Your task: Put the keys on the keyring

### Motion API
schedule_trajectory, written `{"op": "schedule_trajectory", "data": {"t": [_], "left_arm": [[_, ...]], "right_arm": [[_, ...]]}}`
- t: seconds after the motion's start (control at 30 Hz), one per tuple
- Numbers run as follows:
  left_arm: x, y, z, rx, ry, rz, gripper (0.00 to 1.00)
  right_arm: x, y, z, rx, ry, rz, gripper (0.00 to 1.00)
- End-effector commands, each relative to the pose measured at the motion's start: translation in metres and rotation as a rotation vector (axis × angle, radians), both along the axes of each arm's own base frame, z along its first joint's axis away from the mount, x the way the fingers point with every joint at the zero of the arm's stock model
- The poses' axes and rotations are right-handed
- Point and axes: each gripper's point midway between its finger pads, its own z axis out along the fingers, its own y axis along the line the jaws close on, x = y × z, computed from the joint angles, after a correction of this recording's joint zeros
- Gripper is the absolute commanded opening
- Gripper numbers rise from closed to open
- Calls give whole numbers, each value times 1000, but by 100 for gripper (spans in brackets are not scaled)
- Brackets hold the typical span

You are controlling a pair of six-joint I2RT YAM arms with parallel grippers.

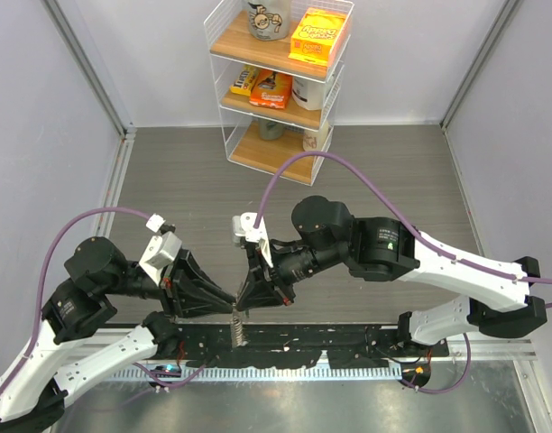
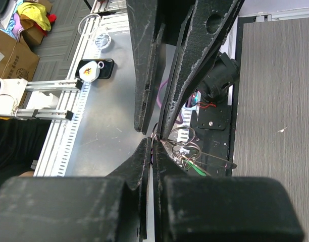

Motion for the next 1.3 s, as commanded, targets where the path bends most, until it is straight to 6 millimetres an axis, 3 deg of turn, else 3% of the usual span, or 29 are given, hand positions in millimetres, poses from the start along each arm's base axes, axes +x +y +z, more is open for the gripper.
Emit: {"op": "schedule_trajectory", "data": {"t": [0.0, 0.13, 0.27, 0.53, 0.6, 0.73, 0.87, 1.07, 1.27], "left_arm": [[-4, 1, 2, -9, -18, -19, 19], [-4, 1, 1, -6, -18, -22, 14], [-3, 0, 0, 1, -15, -26, 0], [12, -1, 3, -25, -69, 60, 0], [12, 0, 8, -59, -98, 70, 0], [11, 1, 22, -132, -126, 76, 0], [7, 2, 41, -225, -143, 67, 0], [4, 4, 66, -343, -179, 54, 0], [0, 5, 81, -445, -199, 28, 0]], "right_arm": [[2, 4, 40, 128, -28, -7, 5], [2, 3, 41, 131, -30, -8, 5], [3, 2, 42, 134, -35, -13, 5], [5, 1, 41, 140, -42, -24, 5], [6, -1, 42, 150, -49, -34, 8], [7, -12, 49, 187, -85, -43, 26], [8, -21, 51, 217, -127, -50, 37], [25, -34, 55, 254, -216, -140, 42], [23, -43, 71, 338, -314, -108, 44]]}}
